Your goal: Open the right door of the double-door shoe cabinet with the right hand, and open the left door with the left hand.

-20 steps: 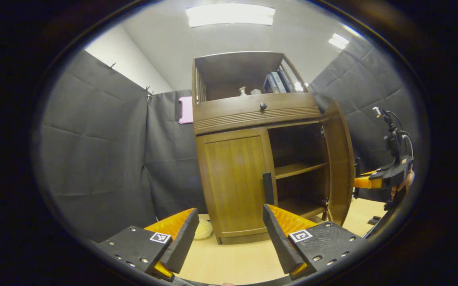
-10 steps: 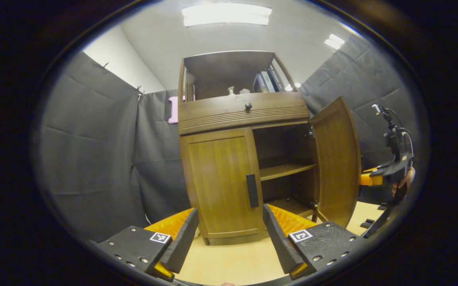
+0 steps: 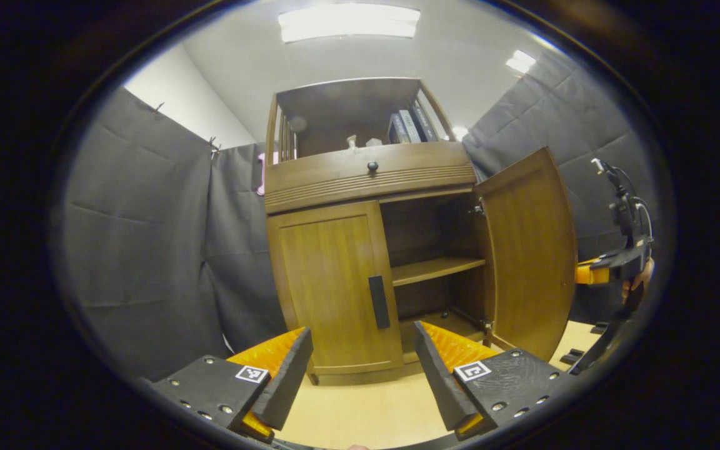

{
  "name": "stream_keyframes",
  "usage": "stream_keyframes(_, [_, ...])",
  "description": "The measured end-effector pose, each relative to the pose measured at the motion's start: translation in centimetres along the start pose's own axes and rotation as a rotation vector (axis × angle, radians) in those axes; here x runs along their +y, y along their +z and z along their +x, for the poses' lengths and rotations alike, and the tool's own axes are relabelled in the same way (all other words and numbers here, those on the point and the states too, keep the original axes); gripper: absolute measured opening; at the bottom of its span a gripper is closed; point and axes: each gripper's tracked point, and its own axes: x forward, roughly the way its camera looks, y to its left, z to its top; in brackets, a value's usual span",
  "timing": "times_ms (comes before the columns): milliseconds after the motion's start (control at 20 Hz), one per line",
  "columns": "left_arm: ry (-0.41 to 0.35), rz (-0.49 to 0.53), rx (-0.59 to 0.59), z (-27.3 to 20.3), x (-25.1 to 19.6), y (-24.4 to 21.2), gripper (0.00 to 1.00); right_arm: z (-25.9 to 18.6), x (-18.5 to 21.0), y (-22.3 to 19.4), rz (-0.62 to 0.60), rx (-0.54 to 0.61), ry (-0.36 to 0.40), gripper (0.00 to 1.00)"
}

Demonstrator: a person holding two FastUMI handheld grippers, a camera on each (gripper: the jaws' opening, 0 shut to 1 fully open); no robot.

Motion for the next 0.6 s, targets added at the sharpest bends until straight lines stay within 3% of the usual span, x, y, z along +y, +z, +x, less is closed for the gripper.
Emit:
stream_keyframes(250, [0.001, -0.001, -0.005, 0.2, -0.1, 0.1, 0.94, -0.1, 0.4, 0.4, 0.038, -0.02, 0.0, 0.14])
stream_keyframes(300, [-0.001, -0.01, -0.007, 0.3, -0.2, 0.2, 0.94, -0.3, 0.0, 0.5, 0.033, -0.026, -0.007, 0.24])
stream_keyframes(500, [-0.009, -0.029, -0.004, 0.7, -0.7, 0.1, 0.94, -0.3, -0.7, 1.3, 0.007, -0.075, -0.029, 0.13])
stream_keyframes(600, [-0.01, -0.031, -0.002, 1.0, -0.7, 0.1, 0.94, -0.2, -1.0, 1.8, 0.012, -0.107, -0.053, 0.57])
